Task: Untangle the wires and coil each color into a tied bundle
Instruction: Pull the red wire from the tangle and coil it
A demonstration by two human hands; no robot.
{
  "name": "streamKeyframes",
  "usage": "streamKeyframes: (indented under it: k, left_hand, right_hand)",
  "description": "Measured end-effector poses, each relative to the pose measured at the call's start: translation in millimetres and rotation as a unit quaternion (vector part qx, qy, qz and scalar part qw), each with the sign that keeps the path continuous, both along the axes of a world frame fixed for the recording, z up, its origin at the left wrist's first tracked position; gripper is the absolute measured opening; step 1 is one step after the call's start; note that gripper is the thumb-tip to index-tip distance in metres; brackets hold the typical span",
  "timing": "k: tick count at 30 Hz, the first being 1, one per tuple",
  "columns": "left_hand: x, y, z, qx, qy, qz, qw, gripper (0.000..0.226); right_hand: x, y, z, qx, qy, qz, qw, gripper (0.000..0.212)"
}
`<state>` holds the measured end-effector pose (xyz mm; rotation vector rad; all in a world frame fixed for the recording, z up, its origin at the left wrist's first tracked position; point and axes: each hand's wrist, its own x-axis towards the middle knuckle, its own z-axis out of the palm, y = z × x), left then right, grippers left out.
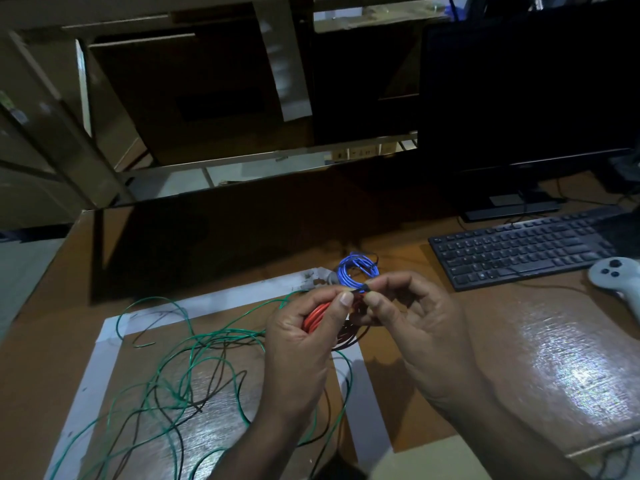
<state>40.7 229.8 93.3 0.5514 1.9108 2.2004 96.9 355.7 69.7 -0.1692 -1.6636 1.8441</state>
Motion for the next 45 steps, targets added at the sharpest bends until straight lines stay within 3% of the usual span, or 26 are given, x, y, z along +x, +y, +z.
streamKeyframes:
  k: [19, 24, 31, 34, 38, 45]
  left_hand:
    - [1, 0, -1, 0.015, 0.010, -0.005, 1.000, 0.017]
    - [1, 1, -2, 0.013, 0.013, -0.004, 1.000, 0.017]
    - [2, 1, -1, 0.016, 0.005, -0.009, 1.000, 0.014]
    - [1, 0, -3, 0.012, 0.007, -0.006, 1.000, 0.015]
    - [-1, 0, -7, 0.010, 0.012, -0.005, 1.000, 0.017]
    - [-2, 0, -10, -0.015, 0.027, -0.017, 0.999, 0.020]
  right_hand:
    - [-1, 1, -4, 0.059, -0.024, -0.017, 0.998, 0.010]
    - [-1, -1, -2, 0.024, -0.027, -0.027, 0.999, 0.012]
    - [1, -1, 4, 0.119, -0.049, -0.033, 0.991, 0.013]
    - [0, -3, 2, 0.090, -0.052, -0.027, 0.994, 0.009]
    - [0, -2, 4, 0.044, -0.043, -0.008, 0.998, 0.022]
    - [1, -3, 8, 0.118, -0.048, -0.013, 0.992, 0.008]
